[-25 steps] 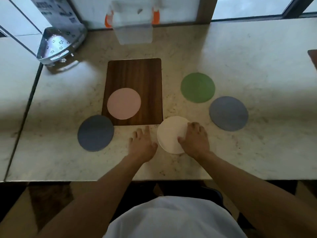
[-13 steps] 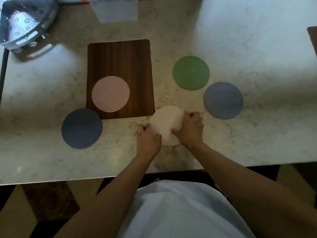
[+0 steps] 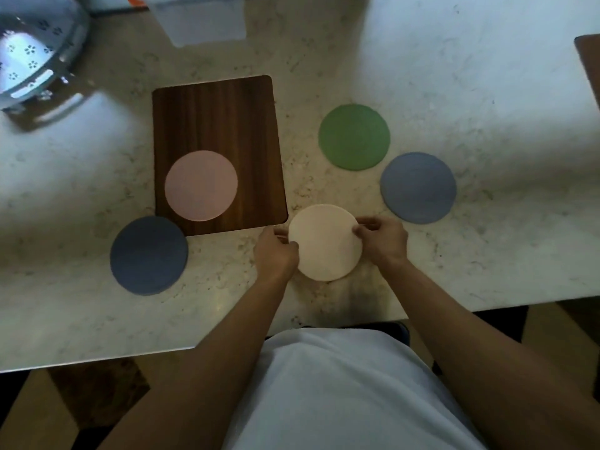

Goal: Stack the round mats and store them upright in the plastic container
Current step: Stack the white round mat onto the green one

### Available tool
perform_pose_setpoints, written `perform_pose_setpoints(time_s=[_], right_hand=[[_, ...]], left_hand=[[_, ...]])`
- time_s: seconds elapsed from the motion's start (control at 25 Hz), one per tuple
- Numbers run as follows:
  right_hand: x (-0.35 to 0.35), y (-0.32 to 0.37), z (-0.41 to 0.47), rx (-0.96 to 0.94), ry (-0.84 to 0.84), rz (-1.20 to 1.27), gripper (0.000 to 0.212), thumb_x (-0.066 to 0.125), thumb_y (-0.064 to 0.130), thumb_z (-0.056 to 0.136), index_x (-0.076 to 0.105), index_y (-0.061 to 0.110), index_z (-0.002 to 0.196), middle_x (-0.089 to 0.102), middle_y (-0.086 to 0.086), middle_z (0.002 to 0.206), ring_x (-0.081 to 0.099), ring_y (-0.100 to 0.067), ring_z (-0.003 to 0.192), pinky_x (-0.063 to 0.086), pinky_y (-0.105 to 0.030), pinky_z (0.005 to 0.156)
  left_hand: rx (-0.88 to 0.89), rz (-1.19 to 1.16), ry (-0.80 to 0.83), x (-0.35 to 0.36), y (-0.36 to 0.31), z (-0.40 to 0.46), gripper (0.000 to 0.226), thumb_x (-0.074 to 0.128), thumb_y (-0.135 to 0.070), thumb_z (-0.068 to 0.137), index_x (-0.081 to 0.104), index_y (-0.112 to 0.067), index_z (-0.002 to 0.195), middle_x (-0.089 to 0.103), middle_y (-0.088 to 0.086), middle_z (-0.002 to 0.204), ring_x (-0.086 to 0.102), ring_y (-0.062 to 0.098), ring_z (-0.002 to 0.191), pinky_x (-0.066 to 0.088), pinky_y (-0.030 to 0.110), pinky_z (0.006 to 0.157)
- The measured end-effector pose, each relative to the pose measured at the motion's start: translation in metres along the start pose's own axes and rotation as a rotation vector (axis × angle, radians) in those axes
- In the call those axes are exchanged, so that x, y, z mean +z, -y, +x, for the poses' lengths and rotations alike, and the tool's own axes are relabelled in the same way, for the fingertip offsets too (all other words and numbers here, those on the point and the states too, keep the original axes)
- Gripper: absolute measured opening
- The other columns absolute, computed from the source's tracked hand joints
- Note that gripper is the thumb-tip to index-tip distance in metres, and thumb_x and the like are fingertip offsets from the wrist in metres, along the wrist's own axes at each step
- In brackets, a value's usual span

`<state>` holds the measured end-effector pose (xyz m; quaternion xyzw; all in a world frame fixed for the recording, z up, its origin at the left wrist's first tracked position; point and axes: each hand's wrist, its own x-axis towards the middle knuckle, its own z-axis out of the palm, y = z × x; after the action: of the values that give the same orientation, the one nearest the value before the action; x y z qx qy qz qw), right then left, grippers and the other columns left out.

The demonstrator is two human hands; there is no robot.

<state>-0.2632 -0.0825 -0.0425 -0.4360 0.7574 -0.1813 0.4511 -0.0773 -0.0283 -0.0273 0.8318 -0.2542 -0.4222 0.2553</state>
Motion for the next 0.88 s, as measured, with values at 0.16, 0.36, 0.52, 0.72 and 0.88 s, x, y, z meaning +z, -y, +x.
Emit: perform_pose_setpoints(time_s=[0.16, 0.36, 0.52, 0.72, 0.88], right_hand=[[-0.036, 0.002, 0.02, -0.042, -0.035, 0.12, 0.017, 0.077, 0.02, 0.084, 0.078, 0.021, 0.101, 0.072, 0.017, 0.086, 0.066, 0.002, 0.081, 0.055, -0.026, 0.079], [-0.091, 0.001, 0.061, -0.095, -0.121, 0.137, 0.012, 0.079, 0.021, 0.082, 0.079, 0.024, 0.093, 0.072, 0.019, 0.08, 0.068, 0.003, 0.077, 0.057, -0.026, 0.078], [-0.123, -0.004, 0.095, -0.127, -0.18, 0.068, 0.016, 0.08, 0.022, 0.08, 0.079, 0.022, 0.096, 0.073, 0.013, 0.082, 0.067, 0.009, 0.075, 0.054, -0.014, 0.076], [-0.144, -0.013, 0.124, -0.116, -0.224, -0.028, 0.019, 0.078, 0.025, 0.081, 0.078, 0.022, 0.1, 0.071, 0.013, 0.085, 0.066, 0.005, 0.074, 0.044, 0.0, 0.068], [-0.148, -0.016, 0.133, -0.13, -0.268, -0.036, 0.018, 0.077, 0.021, 0.081, 0.078, 0.019, 0.099, 0.071, 0.011, 0.085, 0.067, -0.001, 0.078, 0.044, -0.001, 0.071]], left_hand=[[-0.008, -0.079, 0.022, 0.016, -0.022, 0.007, 0.019, 0.074, -0.009, 0.079, 0.066, -0.019, 0.093, 0.07, 0.0, 0.092, 0.067, 0.018, 0.087, 0.059, 0.046, 0.082], [-0.003, -0.205, 0.141, 0.057, -0.072, 0.014, 0.021, 0.073, 0.004, 0.078, 0.07, -0.002, 0.098, 0.073, 0.015, 0.09, 0.072, 0.027, 0.082, 0.062, 0.047, 0.075], [0.031, -0.157, 0.219, 0.095, -0.103, 0.018, 0.02, 0.075, 0.005, 0.076, 0.072, 0.001, 0.094, 0.074, 0.018, 0.087, 0.073, 0.03, 0.075, 0.063, 0.045, 0.069], [-0.032, -0.127, 0.251, 0.135, -0.119, 0.03, 0.021, 0.078, 0.006, 0.073, 0.071, 0.004, 0.093, 0.074, 0.021, 0.087, 0.073, 0.036, 0.075, 0.062, 0.05, 0.072], [-0.019, -0.072, 0.259, 0.15, -0.126, 0.033, 0.019, 0.078, 0.003, 0.072, 0.071, 0.0, 0.089, 0.074, 0.018, 0.082, 0.073, 0.034, 0.069, 0.062, 0.05, 0.069]])
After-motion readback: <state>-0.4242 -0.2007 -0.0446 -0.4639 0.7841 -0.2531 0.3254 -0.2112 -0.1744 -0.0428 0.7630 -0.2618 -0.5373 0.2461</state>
